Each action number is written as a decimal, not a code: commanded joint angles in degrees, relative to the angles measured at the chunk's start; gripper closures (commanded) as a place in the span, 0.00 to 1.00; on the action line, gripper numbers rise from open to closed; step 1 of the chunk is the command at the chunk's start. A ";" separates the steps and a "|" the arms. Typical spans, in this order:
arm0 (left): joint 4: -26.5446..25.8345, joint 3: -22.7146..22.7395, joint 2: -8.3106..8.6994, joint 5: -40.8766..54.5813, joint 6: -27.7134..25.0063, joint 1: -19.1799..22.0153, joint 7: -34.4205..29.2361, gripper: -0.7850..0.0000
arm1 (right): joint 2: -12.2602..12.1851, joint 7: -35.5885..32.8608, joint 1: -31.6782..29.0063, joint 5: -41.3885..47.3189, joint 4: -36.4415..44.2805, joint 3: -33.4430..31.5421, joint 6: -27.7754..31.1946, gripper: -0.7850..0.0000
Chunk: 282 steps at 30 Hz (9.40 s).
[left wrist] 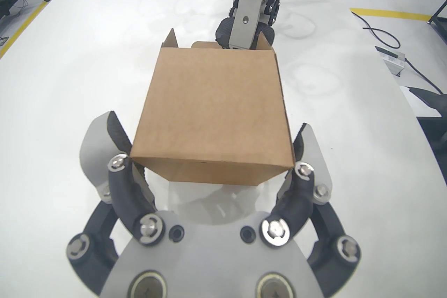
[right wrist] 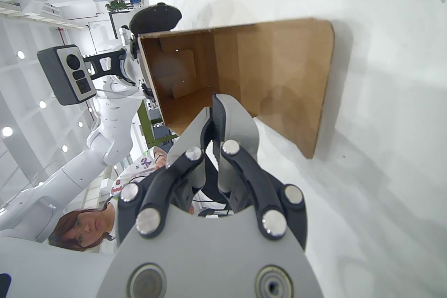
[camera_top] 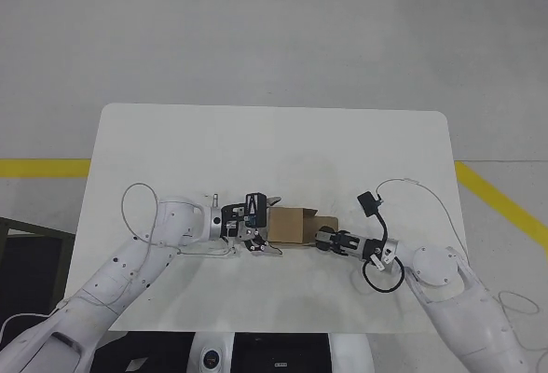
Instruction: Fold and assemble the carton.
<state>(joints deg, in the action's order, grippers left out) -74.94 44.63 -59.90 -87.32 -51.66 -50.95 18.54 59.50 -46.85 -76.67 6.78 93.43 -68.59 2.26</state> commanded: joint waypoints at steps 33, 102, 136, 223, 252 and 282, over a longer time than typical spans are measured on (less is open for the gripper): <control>0.26 -0.41 -1.19 -1.36 -0.60 0.48 -0.94 0.00 | 3.36 3.08 7.40 4.87 -6.68 9.78 1.90 1.00; 0.02 0.60 -1.99 -2.49 -2.67 0.17 -0.99 0.00 | 1.91 -9.43 10.88 5.01 -10.41 5.51 5.21 1.00; 0.44 1.07 -2.15 -3.04 -3.40 -0.02 -0.79 0.00 | -0.24 -6.78 2.06 3.79 -4.86 -0.13 3.60 1.00; 0.32 2.63 -1.85 -3.62 -5.18 -0.74 -0.32 0.00 | -1.37 -17.25 7.24 3.31 -4.01 -2.81 0.00 1.00; 3.10 -0.44 -3.14 -5.20 -4.91 2.29 3.65 0.00 | -2.07 -2.81 -7.97 1.01 6.50 -2.81 1.20 1.00; 4.34 -0.75 -3.32 -5.29 -5.36 2.50 3.48 0.00 | 1.90 -0.62 7.35 6.82 -7.95 9.03 6.24 1.00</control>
<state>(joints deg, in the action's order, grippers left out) -70.51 43.90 -63.22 -92.60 -57.01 -48.42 22.11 61.30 -47.42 -69.65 13.47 85.89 -59.77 8.26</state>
